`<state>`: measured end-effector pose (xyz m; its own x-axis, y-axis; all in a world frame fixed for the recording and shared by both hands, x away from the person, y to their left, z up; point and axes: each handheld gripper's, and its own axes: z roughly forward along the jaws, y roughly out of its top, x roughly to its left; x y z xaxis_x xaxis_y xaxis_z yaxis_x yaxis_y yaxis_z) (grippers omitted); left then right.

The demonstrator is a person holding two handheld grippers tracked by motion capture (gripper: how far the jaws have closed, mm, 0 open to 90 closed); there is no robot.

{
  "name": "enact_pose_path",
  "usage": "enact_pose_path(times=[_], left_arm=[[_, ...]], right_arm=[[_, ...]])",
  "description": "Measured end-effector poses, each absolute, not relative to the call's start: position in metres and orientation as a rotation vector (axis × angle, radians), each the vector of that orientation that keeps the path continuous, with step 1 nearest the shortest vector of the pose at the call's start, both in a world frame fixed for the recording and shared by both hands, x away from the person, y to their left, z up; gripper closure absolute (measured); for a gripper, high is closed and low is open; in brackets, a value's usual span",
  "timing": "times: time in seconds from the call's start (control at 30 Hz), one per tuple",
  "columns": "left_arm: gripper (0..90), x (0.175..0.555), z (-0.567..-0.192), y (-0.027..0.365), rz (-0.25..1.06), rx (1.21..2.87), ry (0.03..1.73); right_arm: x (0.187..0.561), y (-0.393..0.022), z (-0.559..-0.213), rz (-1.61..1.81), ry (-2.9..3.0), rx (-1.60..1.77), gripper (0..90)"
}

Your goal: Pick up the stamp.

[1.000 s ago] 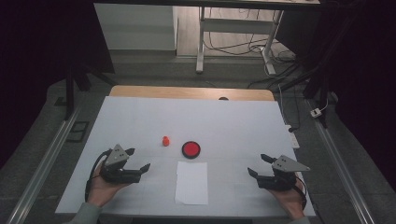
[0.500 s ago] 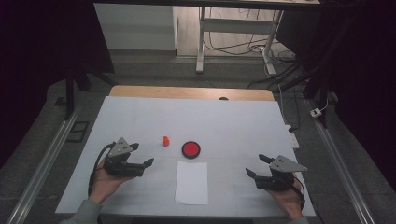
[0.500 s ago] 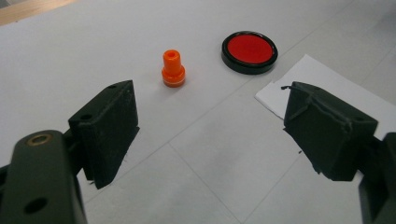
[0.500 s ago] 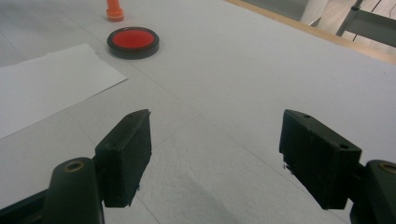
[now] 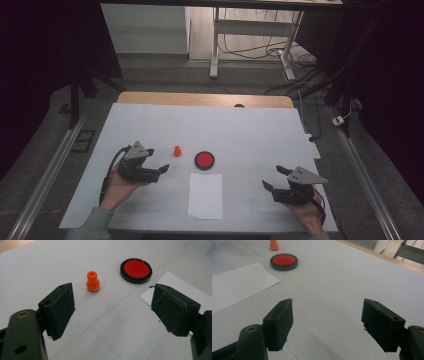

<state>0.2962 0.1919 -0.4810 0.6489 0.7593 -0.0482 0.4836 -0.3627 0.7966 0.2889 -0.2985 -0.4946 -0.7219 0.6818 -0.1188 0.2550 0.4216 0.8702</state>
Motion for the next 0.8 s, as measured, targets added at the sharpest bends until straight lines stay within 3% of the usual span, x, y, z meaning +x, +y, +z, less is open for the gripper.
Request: enact_pose_path(times=[0.8], left_arm=[[20.6,0.33,-0.479,0.166,0.39,2.109,0.934]], right_arm=[[0.289,-0.296,-0.497,1.233,2.228,0.789,25.3]])
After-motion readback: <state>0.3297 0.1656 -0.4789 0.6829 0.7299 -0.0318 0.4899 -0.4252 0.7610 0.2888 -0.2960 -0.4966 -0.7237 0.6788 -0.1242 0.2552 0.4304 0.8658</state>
